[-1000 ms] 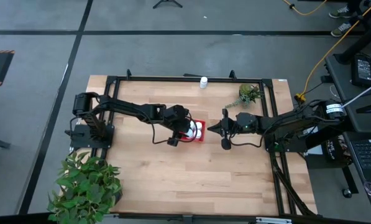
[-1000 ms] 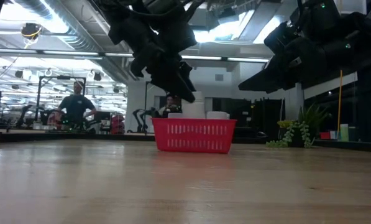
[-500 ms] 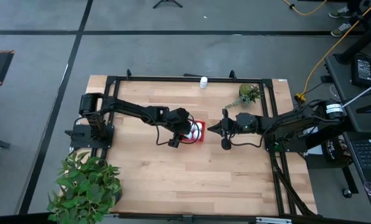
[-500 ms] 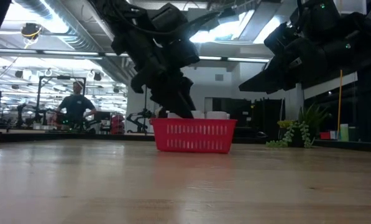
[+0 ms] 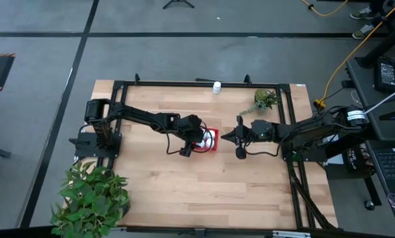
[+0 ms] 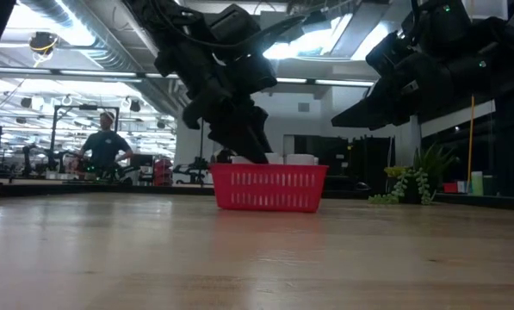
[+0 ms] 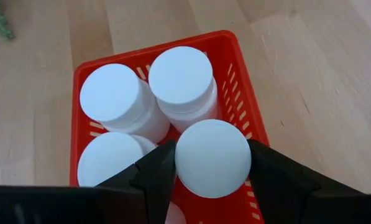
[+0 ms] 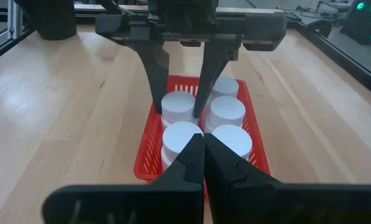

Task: Pick and place pill bottles into a basket
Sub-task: Put the white pill bottle into the red basket

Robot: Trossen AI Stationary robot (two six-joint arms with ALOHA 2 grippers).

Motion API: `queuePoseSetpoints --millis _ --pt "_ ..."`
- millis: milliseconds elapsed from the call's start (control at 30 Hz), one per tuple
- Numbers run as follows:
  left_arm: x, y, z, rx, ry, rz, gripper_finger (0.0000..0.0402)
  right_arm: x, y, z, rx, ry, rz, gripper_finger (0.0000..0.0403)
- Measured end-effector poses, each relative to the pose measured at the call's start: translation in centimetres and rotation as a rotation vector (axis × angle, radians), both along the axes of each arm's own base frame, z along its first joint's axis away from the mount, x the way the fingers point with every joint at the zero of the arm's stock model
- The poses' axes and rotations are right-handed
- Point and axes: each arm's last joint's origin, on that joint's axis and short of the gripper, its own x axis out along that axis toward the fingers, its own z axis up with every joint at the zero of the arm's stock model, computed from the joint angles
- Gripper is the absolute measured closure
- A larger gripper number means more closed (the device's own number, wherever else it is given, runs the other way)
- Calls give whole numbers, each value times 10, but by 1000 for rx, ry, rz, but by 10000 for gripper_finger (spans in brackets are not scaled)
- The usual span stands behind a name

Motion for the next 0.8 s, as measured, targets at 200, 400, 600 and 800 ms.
queuePoseSetpoints --millis 200,400,600,800 --pt "2 0 2 -3 -32 7 216 0 0 0 2 0 -1 400" --pt "3 0 3 -2 -43 7 215 0 0 0 18 0 -7 400" --pt "3 1 4 4 -46 13 215 0 0 0 18 0 -6 400" --pt "-2 0 23 9 -91 13 215 0 0 0 18 1 -7 400"
